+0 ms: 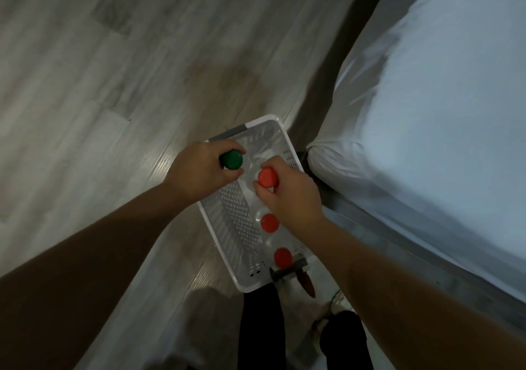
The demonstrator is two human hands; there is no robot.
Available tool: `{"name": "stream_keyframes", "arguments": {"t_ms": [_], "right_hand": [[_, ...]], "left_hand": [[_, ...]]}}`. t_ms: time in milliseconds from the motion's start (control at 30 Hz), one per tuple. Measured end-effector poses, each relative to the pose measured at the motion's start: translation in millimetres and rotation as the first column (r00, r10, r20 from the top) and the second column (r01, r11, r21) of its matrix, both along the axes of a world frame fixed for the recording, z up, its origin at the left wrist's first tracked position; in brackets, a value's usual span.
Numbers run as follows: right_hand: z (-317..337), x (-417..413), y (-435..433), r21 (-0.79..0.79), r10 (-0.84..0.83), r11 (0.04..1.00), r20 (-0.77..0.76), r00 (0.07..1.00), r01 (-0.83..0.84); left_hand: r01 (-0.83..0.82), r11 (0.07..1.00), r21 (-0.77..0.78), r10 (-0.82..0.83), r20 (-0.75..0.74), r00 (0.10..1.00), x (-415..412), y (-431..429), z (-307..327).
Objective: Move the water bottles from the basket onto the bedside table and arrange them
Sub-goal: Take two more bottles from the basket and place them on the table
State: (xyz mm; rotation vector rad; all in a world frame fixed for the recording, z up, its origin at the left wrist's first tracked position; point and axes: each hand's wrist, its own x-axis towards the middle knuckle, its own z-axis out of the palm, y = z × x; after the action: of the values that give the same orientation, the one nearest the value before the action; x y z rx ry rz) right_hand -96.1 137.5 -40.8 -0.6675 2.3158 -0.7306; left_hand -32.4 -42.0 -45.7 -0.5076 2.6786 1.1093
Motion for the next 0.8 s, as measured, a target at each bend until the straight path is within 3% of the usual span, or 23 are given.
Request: {"name": "stream_keyframes", "arguments": {"t_ms": [167,400,533,667,800], "right_hand": [[51.2,-4.4,16.0,-0.045,-0.084,0.995,0.103,0.991,0.089],[175.0,6.6,67.1,-0.191,-0.28,0.938,0.075,0.957,0.289],[250.9,24.3,116.2,-0.249,-0.384,0.885,0.085,0.919,0.393],[316.2,45.8,182.3,-0.294,-0.493,0.837,-0.036,0.869,0.462],[367.9,72.4,264.3,-0.336,-0.608,0.758,-0.056,0.792,0.559]], "left_hand": [[-0.097,0.994,0.049,0.099,-0.027,0.995,12.2,23.6,60.9],[-0.183,0.976,0.115,0.192,-0.071,0.979,24.4,79.7,184.7],[-0.115,0.99,0.083,0.125,-0.127,0.984,30.6,122.5,259.3],[-0.044,0.996,0.079,0.058,-0.182,0.982,37.7,177.7,326.3],[0.085,0.989,0.12,-0.056,-0.228,0.972,49.6,246.9,373.9]]}}
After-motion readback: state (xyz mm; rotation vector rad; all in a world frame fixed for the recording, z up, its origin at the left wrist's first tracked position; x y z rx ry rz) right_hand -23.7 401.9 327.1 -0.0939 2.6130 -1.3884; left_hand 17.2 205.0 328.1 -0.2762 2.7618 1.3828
